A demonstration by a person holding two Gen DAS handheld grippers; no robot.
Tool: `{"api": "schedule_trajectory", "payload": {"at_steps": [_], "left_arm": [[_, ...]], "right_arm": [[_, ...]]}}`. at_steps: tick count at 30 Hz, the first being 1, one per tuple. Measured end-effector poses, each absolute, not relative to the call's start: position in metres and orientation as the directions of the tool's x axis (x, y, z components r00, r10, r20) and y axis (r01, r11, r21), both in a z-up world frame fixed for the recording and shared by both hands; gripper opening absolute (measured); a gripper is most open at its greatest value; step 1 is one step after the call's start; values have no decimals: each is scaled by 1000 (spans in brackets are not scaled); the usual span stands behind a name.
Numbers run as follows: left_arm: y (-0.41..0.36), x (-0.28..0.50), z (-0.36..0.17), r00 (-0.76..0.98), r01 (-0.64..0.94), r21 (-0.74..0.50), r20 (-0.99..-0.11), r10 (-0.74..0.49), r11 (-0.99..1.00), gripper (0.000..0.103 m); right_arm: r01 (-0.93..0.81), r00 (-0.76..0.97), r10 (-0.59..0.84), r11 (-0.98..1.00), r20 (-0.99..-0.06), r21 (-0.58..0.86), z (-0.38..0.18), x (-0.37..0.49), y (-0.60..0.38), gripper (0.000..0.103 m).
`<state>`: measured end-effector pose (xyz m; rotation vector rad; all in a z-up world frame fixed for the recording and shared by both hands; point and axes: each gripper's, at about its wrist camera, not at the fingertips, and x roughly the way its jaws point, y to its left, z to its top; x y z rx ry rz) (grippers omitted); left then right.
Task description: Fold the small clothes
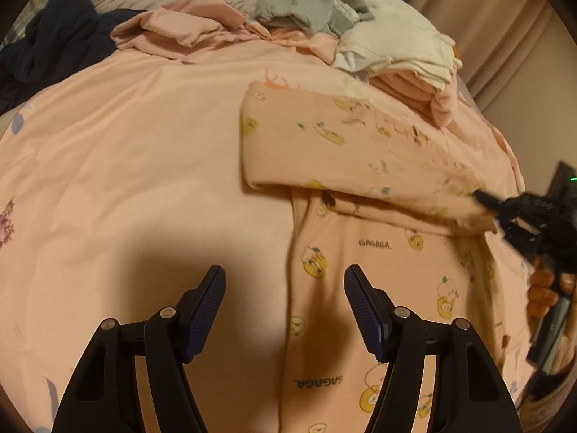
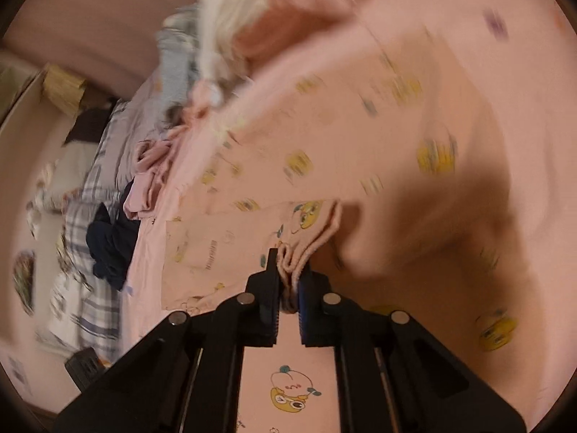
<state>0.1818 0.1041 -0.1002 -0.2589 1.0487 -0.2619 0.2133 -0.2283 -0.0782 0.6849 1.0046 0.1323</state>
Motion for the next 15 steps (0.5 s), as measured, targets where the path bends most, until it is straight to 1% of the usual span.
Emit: {"api": "schedule_trajectory", "payload": {"at_steps": [2, 4, 8, 11, 13, 15], "left_arm": [[108, 184, -97, 484, 79, -330, -812, -326, 941, 67], [110, 185, -97, 489, 74, -327, -811, -320, 942, 67], [110, 189, -96, 491, 72, -324, -812, -316, 943, 67], [106, 193, -97, 486, 78, -325, -813, -321, 942, 67], [101, 198, -98, 481, 86, -324, -814, -324, 942, 67], [93, 205, -97, 478, 99, -326, -813, -332, 940, 67]], "right_arm": [[132, 612, 381, 815, -693, 564, -49, 215, -229, 8], [101, 660, 361, 826, -659, 554, -27, 215, -237, 8], [127, 705, 308, 831, -639, 541, -13, 212, -271, 8], [178, 683, 273, 837, -677, 518, -29, 212, -292, 9], [237, 642, 235, 845, -730, 480, -51, 215, -307, 10], [267, 617, 229, 839, -753, 474, -68, 217, -314, 12]]}}
